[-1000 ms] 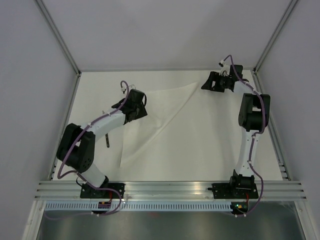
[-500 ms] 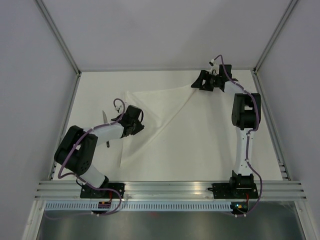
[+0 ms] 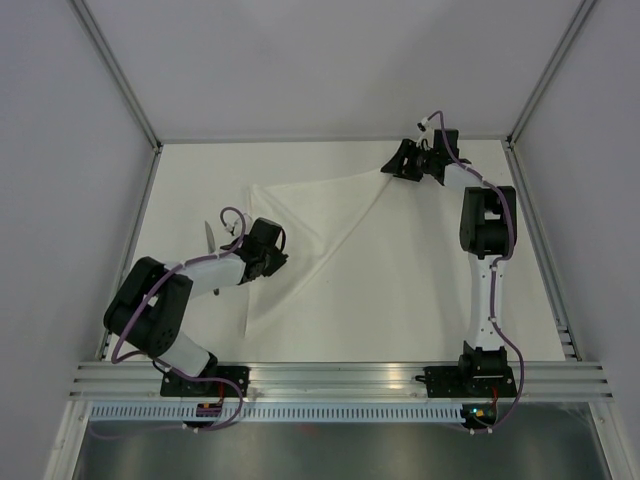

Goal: Fold the napkin, place the utensils inside, and roll it up
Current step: Smooth out the napkin at the center of the board.

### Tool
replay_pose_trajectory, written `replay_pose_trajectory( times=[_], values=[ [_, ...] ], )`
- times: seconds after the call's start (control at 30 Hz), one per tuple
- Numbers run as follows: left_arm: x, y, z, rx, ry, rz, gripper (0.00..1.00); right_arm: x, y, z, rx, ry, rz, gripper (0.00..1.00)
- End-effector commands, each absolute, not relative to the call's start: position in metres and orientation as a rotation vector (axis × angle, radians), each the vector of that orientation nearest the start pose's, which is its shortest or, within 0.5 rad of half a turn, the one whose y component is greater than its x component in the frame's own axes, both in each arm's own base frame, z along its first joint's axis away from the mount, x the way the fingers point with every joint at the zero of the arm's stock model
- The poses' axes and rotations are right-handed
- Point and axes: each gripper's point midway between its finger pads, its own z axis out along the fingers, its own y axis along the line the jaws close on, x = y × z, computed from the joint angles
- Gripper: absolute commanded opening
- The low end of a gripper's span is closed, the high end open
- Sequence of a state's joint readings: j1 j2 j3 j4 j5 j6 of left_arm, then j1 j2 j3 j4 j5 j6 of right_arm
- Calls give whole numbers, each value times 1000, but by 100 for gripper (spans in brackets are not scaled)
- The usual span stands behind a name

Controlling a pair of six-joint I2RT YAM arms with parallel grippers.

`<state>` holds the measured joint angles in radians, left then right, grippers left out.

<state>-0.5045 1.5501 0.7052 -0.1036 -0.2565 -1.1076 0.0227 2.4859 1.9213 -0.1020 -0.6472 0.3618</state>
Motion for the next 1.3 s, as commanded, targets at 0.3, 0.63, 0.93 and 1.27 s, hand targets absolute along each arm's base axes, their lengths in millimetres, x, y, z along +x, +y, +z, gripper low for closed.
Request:
replay_pose_trajectory(
  times=[0.3,0.63,0.93,1.27],
  values=[
    [300,-167,15,-860,2394,-376,10,597,128,3,115,2331,864,40],
    [294,-172,10,-809,2444,-387,2,593,99,4,242,2317,769,13],
    [287,-176,7,-786,2472,-391,2,573,33,15,426,2278,676,6],
    [269,-166,10,-810,2447,-393,11,562,14,7,427,2332,641,5]
  ],
)
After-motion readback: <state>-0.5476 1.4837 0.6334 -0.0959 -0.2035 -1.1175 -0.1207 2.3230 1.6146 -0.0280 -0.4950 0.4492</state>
